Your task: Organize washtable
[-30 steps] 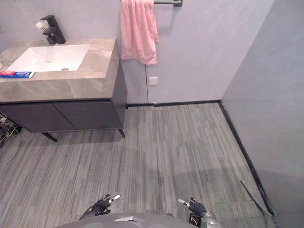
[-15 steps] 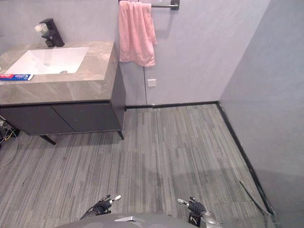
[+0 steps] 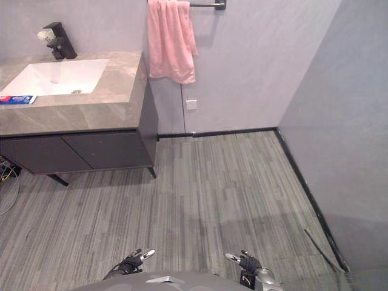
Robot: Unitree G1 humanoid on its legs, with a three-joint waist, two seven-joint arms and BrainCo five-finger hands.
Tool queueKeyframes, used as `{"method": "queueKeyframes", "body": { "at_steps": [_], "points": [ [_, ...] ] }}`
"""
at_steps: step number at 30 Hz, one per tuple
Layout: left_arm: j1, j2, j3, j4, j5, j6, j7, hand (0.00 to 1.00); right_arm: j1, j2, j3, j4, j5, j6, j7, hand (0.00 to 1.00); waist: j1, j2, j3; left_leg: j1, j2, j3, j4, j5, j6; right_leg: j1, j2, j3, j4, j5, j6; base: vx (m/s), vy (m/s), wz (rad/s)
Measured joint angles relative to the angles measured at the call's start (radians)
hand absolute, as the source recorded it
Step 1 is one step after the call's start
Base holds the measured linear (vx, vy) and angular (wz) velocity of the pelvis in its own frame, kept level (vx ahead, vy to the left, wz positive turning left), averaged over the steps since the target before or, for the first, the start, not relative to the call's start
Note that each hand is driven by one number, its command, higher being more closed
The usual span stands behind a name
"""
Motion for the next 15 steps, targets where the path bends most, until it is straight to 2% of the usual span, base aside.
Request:
{"method": "queueKeyframes", "body": {
  "at_steps": [4,6,9,10,11,12,13,15],
  "points": [
    [-0.004,0.008,-0.019,-0.001,-0.001,0.000,-0.003,0.00,-0.010,-0.001,0.007,0.000,0.001,0.000,0.002,0.00,-0.001,-0.008,0.007,-0.026,-0.001,0.012,0.033,-0.023,0.006,-0.040,0.000,0.011,0.052,-0.026,0.001,-0.02,0.010,-0.07],
    [-0.013,0.019,-0.032,-0.004,-0.004,-0.001,-0.004,0.00,-0.024,-0.001,0.006,0.000,0.005,0.000,0.001,0.00,-0.001,-0.011,0.031,-0.062,-0.008,0.014,0.097,-0.062,0.007,-0.088,-0.006,0.016,0.143,-0.076,0.006,-0.05,0.030,-0.02],
    [-0.043,0.032,-0.051,-0.010,-0.023,-0.002,-0.001,0.00,-0.038,-0.004,-0.008,-0.004,0.086,0.000,-0.002,0.00,-0.006,-0.035,0.094,-0.108,-0.056,0.005,0.193,-0.142,0.040,-0.193,-0.058,-0.002,0.406,-0.212,0.053,-0.02,0.061,0.20],
    [-0.048,0.035,-0.058,-0.011,-0.028,-0.003,0.000,0.00,-0.039,-0.004,-0.010,-0.006,0.101,0.000,-0.002,0.00,-0.008,-0.030,0.108,-0.101,-0.061,0.001,0.192,-0.146,0.047,-0.222,-0.063,-0.003,0.461,-0.213,0.054,0.05,0.037,0.10],
    [-0.065,0.031,-0.062,-0.010,-0.035,-0.001,0.002,0.00,-0.051,-0.003,-0.016,-0.013,0.144,-0.002,-0.003,0.00,-0.006,-0.033,0.121,-0.091,-0.062,0.003,0.187,-0.150,0.053,-0.294,-0.064,-0.011,0.593,-0.218,0.051,0.04,-0.006,-0.09],
    [-0.068,0.029,-0.045,-0.007,-0.037,0.001,0.004,0.00,-0.066,-0.005,-0.029,-0.013,0.167,-0.002,-0.005,0.00,-0.003,-0.019,0.131,-0.083,-0.053,0.017,0.182,-0.160,0.058,-0.352,-0.061,-0.031,0.653,-0.235,0.028,0.02,-0.031,-0.24],
    [-0.068,0.027,-0.031,-0.006,-0.042,0.002,0.005,0.00,-0.076,-0.006,-0.030,-0.012,0.177,-0.002,-0.006,0.00,-0.001,-0.020,0.133,-0.075,-0.044,0.029,0.176,-0.165,0.056,-0.375,-0.054,-0.041,0.658,-0.238,0.024,-0.01,-0.082,-0.42],
    [-0.070,0.029,-0.026,0.001,-0.041,0.011,0.009,0.00,-0.094,-0.007,-0.029,-0.011,0.195,-0.004,-0.008,0.00,-0.008,-0.006,0.143,-0.050,-0.014,0.049,0.158,-0.186,0.047,-0.422,-0.028,-0.070,0.575,-0.225,0.033,-0.02,-0.110,-0.44]
  ]
}}
